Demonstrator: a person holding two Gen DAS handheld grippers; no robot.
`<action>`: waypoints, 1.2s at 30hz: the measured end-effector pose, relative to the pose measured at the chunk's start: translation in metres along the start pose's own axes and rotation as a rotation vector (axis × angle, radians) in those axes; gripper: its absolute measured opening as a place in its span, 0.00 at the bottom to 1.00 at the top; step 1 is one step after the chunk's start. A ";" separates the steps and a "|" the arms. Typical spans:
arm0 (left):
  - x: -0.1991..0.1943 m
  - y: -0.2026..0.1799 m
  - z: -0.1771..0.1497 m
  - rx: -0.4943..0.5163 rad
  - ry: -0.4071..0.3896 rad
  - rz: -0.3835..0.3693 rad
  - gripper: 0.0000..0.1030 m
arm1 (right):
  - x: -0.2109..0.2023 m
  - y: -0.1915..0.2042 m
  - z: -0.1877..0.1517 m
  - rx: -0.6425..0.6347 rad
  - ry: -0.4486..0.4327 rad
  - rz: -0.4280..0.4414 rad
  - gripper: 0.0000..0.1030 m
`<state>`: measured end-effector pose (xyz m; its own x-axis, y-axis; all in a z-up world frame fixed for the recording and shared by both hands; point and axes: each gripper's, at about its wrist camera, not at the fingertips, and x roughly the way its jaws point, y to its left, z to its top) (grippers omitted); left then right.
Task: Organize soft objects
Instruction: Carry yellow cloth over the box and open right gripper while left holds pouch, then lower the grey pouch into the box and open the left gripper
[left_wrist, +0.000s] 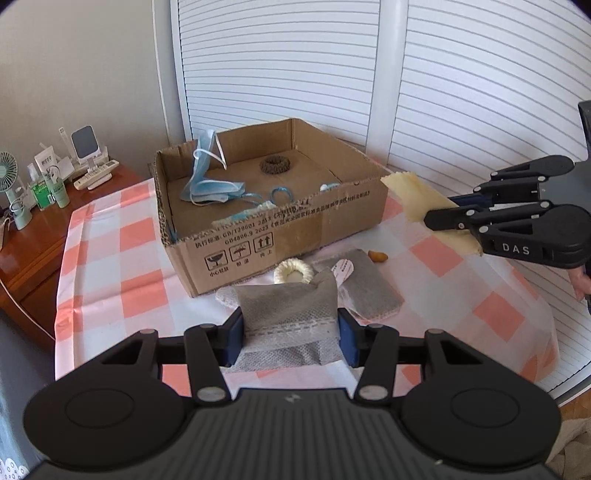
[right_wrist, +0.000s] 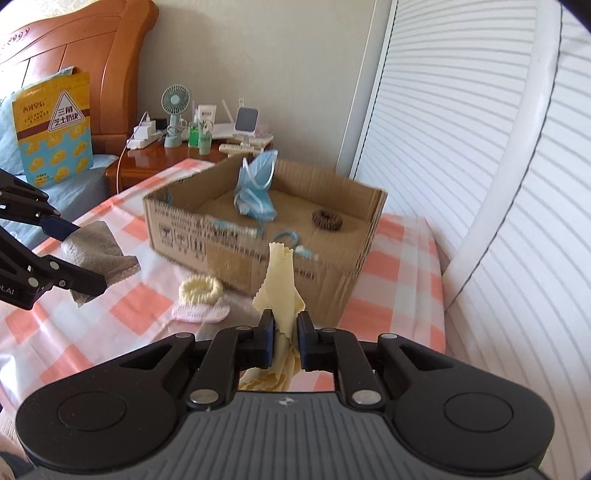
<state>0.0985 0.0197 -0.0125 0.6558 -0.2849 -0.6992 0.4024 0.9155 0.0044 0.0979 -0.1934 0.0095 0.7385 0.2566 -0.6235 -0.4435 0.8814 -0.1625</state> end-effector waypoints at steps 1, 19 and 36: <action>-0.001 0.002 0.003 0.003 -0.011 0.004 0.49 | 0.001 -0.002 0.007 -0.004 -0.011 -0.003 0.15; 0.001 0.026 0.026 -0.013 -0.049 0.046 0.48 | 0.101 -0.032 0.107 0.022 -0.024 -0.047 0.76; 0.018 0.032 0.076 0.004 -0.060 0.074 0.49 | 0.038 -0.016 0.053 0.168 0.050 -0.082 1.00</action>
<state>0.1716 0.0222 0.0290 0.7209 -0.2328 -0.6527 0.3538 0.9335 0.0578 0.1600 -0.1771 0.0291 0.7405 0.1652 -0.6514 -0.2889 0.9534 -0.0865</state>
